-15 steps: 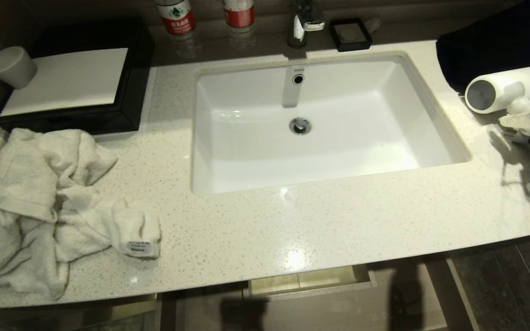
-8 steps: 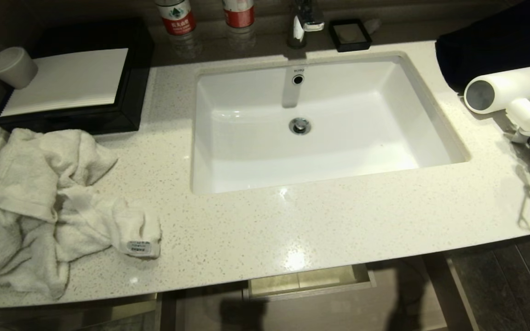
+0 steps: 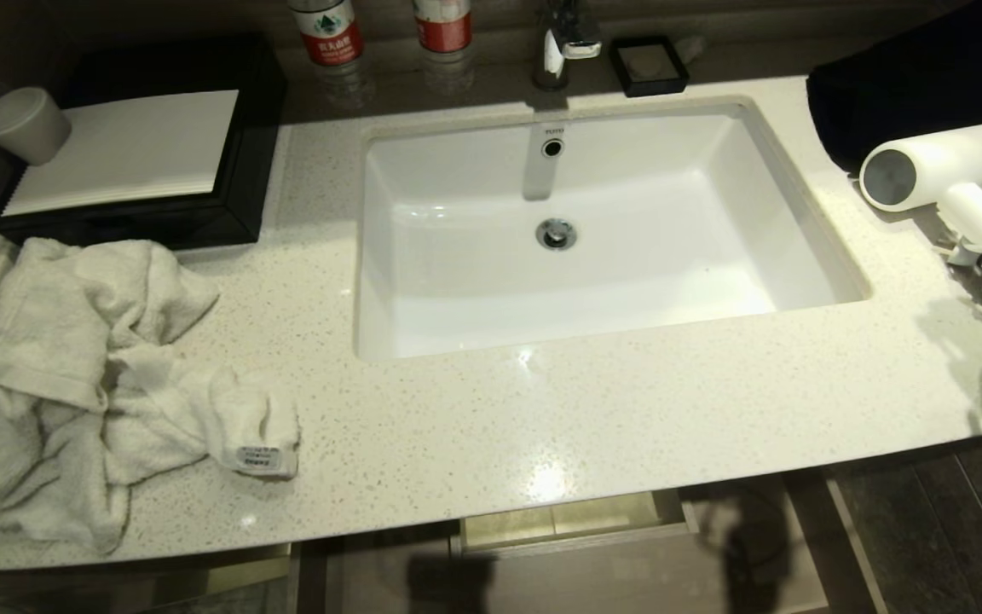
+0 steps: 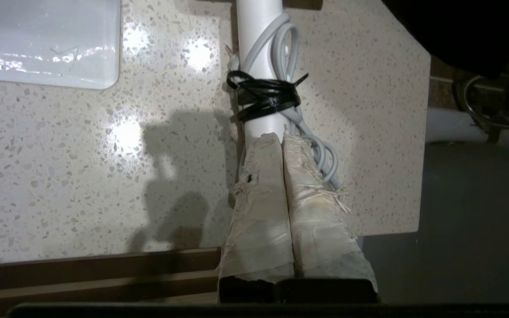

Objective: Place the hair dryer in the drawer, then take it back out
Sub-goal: Close the drawer

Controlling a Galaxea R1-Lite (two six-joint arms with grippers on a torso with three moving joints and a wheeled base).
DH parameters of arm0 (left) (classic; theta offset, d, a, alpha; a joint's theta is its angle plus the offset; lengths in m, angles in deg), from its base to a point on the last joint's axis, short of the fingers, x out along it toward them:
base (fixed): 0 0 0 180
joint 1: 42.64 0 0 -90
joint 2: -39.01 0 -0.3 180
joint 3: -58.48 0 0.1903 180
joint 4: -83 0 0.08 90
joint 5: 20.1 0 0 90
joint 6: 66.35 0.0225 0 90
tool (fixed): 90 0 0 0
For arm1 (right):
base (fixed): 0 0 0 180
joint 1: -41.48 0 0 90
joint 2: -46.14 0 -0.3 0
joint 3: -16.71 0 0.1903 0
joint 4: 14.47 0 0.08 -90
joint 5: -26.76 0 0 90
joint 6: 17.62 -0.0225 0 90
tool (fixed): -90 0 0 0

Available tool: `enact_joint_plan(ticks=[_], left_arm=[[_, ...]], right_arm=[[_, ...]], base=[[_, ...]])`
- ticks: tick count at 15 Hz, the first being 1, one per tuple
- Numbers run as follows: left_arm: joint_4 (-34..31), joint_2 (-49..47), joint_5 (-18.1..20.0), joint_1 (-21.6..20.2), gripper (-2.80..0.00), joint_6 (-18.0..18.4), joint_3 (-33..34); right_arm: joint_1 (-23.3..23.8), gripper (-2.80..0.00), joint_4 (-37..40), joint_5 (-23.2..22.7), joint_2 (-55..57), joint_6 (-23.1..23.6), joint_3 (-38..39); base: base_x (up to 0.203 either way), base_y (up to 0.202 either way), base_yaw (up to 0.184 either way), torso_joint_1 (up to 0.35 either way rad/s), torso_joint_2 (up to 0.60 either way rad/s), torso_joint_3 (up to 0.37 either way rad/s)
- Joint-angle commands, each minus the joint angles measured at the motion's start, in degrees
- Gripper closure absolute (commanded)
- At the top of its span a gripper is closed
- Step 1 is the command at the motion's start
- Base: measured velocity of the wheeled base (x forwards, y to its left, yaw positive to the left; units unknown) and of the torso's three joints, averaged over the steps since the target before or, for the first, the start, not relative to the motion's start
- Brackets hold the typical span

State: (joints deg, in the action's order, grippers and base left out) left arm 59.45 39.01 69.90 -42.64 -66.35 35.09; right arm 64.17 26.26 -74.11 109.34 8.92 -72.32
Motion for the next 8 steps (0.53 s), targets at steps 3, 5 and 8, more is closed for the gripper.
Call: enact_joint_plan(ticks=[3, 5, 8], left_arm=[[0.0, 0.0, 0.0, 0.0, 0.0, 0.0, -0.1], [0.0, 0.0, 0.0, 0.0, 0.0, 0.0, 0.0], [0.0, 0.0, 0.0, 0.0, 0.0, 0.0, 0.0]], right_arm=[[-2.6, 0.0, 3.2, 1.8, -2.0, -4.8, 1.7], [-3.7, 0.0, 4.8, 2.5, -2.4, -6.2, 2.3], [-4.1, 0.0, 6.5, 2.5, -2.9, -6.2, 2.5]], base=[[0.0, 0.0, 0.0, 0.0, 0.0, 0.0], [0.0, 0.0, 0.0, 0.0, 0.0, 0.0], [0.0, 0.0, 0.0, 0.0, 0.0, 0.0]])
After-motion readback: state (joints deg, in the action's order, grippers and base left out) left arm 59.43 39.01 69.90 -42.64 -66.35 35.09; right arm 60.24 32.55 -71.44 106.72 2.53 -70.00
